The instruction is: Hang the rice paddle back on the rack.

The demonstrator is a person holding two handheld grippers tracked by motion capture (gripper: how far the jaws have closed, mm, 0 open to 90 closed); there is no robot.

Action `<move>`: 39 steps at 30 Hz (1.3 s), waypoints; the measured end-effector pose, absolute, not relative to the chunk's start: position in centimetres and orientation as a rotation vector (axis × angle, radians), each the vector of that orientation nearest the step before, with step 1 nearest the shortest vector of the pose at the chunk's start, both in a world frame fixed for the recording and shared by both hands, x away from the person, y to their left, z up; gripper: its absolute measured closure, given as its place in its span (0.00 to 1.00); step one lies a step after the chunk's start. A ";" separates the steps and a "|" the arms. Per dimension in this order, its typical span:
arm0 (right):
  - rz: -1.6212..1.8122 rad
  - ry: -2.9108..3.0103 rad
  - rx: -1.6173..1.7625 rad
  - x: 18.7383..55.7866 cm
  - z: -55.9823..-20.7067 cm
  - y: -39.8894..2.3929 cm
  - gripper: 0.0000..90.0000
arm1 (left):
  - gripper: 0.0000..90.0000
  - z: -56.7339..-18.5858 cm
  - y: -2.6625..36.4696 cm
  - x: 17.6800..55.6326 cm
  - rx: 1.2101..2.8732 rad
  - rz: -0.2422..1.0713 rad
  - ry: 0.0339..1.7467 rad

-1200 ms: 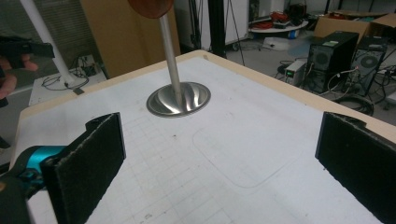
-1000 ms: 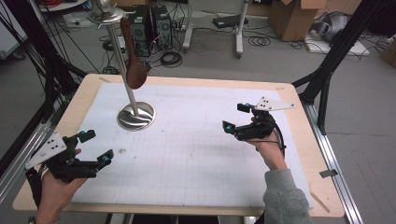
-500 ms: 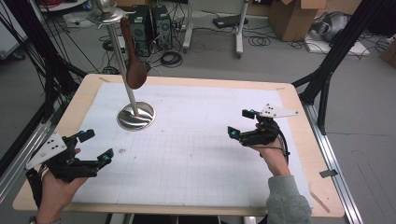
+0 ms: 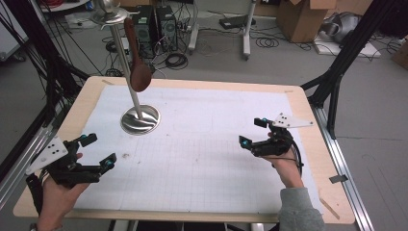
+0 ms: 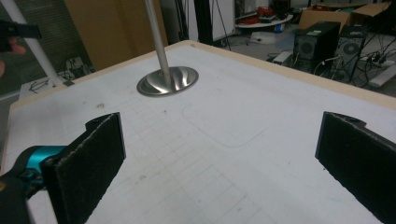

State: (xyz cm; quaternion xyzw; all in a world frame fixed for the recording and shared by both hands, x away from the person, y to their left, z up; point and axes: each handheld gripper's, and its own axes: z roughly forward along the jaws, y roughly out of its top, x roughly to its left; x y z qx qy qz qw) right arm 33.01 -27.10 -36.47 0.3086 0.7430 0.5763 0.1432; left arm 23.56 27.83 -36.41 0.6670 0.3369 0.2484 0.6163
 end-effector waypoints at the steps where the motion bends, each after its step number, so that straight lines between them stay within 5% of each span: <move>1: 1.662 2.140 0.885 32.9 -36.7 -27.3 0.00 | 0.02 -36.4 27.8 23.5 1.535 0.570 0.776; 39: 1.684 1.966 1.091 27.8 -42.0 -34.2 0.00 | 0.02 -36.8 27.7 23.6 1.548 0.567 0.785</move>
